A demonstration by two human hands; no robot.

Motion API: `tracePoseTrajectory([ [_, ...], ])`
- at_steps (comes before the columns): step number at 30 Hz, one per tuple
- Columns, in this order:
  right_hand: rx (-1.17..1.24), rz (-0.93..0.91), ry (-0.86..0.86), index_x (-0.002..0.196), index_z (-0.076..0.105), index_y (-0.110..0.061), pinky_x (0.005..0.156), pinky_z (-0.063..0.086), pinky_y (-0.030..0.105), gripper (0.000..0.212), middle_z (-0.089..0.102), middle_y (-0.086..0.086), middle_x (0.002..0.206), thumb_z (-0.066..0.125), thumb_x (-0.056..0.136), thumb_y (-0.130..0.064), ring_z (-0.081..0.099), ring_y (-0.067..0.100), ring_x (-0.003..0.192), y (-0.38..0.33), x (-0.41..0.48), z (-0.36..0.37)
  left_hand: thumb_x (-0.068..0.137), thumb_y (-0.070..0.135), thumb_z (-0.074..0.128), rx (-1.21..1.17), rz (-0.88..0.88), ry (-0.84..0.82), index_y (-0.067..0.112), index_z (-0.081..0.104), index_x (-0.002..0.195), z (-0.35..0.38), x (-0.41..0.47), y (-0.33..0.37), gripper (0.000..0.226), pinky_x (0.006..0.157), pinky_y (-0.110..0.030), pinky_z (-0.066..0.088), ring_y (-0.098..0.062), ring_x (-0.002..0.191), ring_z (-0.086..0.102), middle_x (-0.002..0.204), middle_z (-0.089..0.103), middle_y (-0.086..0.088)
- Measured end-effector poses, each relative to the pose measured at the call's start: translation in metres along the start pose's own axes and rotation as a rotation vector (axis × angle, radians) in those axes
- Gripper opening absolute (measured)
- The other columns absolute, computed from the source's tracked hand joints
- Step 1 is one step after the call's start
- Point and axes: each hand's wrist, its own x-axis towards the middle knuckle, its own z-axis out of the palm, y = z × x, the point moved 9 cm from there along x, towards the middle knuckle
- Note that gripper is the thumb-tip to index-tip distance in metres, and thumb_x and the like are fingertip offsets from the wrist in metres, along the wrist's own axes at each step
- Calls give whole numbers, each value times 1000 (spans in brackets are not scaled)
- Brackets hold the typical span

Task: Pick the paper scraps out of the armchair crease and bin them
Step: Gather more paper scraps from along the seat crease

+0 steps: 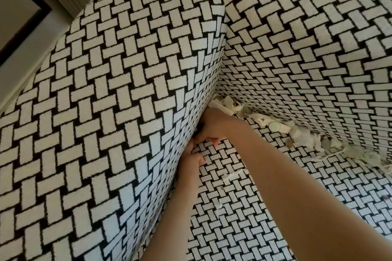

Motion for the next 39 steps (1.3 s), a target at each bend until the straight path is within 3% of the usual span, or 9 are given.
tracePoseTrajectory([
  [5, 10, -30, -26, 107, 60, -1, 42, 48, 18, 37, 68, 15, 75, 73, 76, -16, 60, 14, 45, 4, -1, 3, 43, 5, 40, 51, 78, -43, 11, 44, 137, 2, -1, 2, 95, 111, -42, 33, -22, 130, 40, 141, 45, -5],
  [12, 91, -156, 39, 108, 66, -8, 41, 47, 12, 29, 64, 14, 59, 68, 82, -21, 54, 2, 33, 3, -19, 1, 53, -1, 43, 53, 188, -63, 13, 44, 138, -1, -5, 7, 86, 111, -34, 33, -13, 132, 39, 144, 42, 0],
  [15, 231, -173, 98, 111, 64, -7, 42, 48, 13, 30, 66, 18, 66, 67, 82, -14, 57, 2, 37, 10, -27, 3, 68, -13, 41, 75, 228, -42, 21, 46, 135, -4, -3, 3, 76, 73, -6, 46, 16, 87, 56, 127, 49, 17],
  [17, 321, -169, 112, 104, 64, 1, 44, 51, 15, 24, 62, 10, 60, 67, 82, -8, 59, 3, 39, 16, -32, 5, 75, -23, 33, 90, 247, -41, 27, 45, 132, -4, -3, 3, 76, 59, -4, 42, 15, 65, 53, 114, 51, 25],
  [22, 510, -123, 133, 91, 63, 4, 50, 54, 17, 9, 61, 8, 65, 61, 83, 0, 61, 4, 47, 26, -43, 7, 79, -18, 36, 168, 317, -11, 23, 53, 127, -4, -4, 7, 66, 115, -30, 27, -9, 129, 41, 141, 45, 4],
  [27, 738, 44, 255, 79, 66, -1, 45, 53, 21, 25, 64, 10, 63, 57, 90, -22, 61, 10, 43, 41, -51, 10, 87, -12, 41, 266, 371, 13, 24, 49, 120, 3, -6, 5, 50, 101, -22, 35, -11, 120, 48, 127, 53, 4],
  [33, 722, 209, 337, 64, 63, -2, 42, 54, 25, 28, 61, 9, 50, 52, 87, -14, 58, 16, 37, 53, -63, 18, 93, 5, 47, 418, 450, -1, 19, 31, 144, 6, -8, 8, 55, 105, -19, 31, -4, 131, 36, 146, 38, 4],
  [36, 529, 131, 496, 75, 64, 2, 49, 56, 31, 24, 62, 11, 53, 52, 85, -15, 59, 20, 43, 47, -64, 3, 91, 19, 55, 608, 634, 90, 20, 40, 141, 1, -9, 14, 52, 111, -31, 35, -10, 129, 44, 141, 47, 2],
  [39, 217, -26, 623, 108, 59, -14, 59, 47, 29, 25, 58, 5, 72, 56, 83, -19, 55, 21, 63, 18, -58, -14, 87, 29, 54, 736, 844, 225, 14, 63, 120, -1, -18, 22, 38, 92, -31, 52, -15, 99, 66, 111, 69, -1],
])
